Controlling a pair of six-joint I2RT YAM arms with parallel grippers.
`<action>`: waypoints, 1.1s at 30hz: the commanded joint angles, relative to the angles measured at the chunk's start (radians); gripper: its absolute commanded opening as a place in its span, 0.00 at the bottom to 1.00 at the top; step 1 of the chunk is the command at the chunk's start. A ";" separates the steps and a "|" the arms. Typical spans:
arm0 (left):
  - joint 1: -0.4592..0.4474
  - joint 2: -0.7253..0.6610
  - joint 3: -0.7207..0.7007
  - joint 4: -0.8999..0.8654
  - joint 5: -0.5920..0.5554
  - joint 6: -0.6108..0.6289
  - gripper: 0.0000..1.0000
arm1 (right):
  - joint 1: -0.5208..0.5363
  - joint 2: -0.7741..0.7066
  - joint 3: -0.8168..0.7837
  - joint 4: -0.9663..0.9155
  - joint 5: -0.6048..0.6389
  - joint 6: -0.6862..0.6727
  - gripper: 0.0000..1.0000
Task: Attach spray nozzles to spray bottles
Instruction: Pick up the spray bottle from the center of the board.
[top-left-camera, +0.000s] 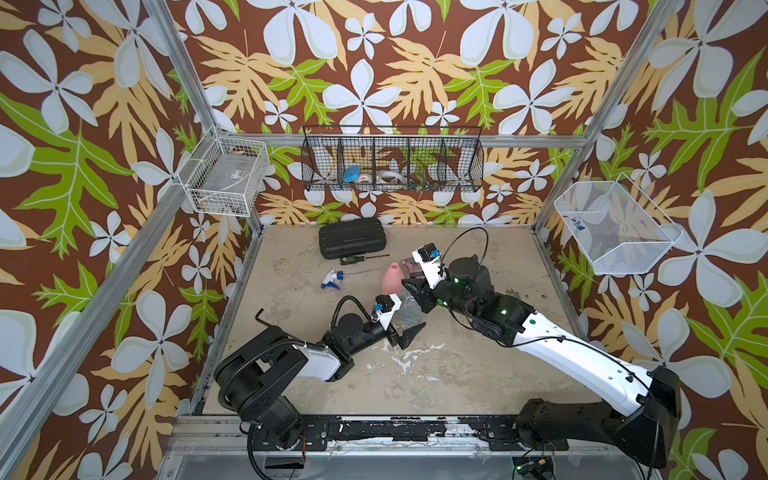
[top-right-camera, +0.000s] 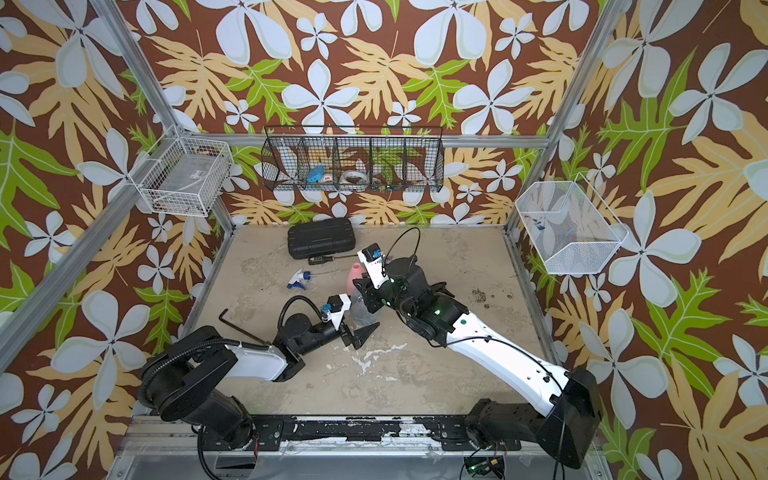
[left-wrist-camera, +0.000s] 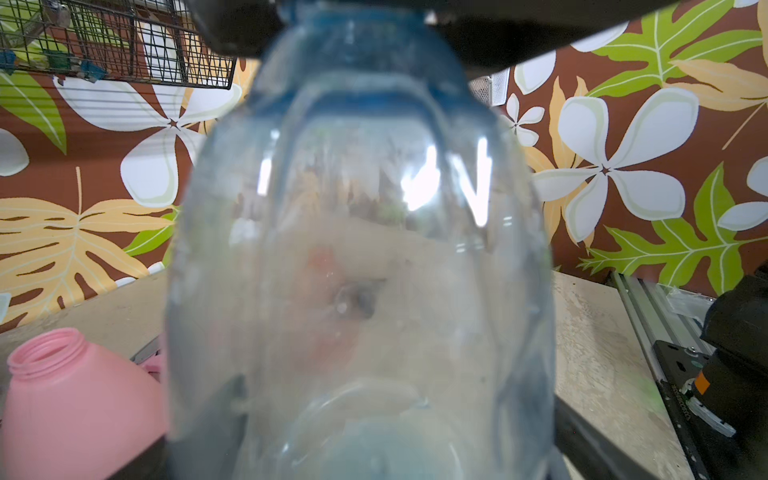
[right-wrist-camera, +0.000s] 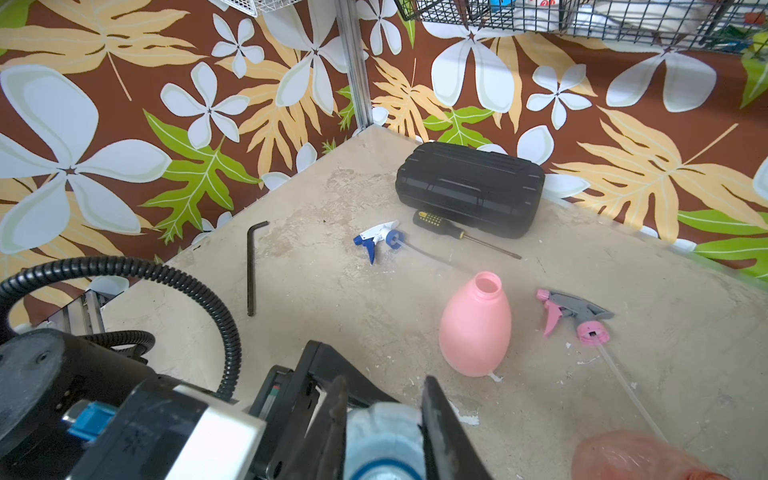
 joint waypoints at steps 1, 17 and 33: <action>0.002 -0.015 -0.009 0.026 0.007 0.020 0.97 | 0.006 0.004 0.012 0.022 0.004 0.006 0.00; 0.003 -0.092 -0.025 -0.019 -0.057 0.031 0.84 | 0.047 0.038 0.076 -0.008 0.019 -0.006 0.00; 0.006 -0.545 -0.136 -0.405 -0.278 -0.106 0.68 | 0.025 0.132 0.326 -0.124 0.022 -0.020 0.48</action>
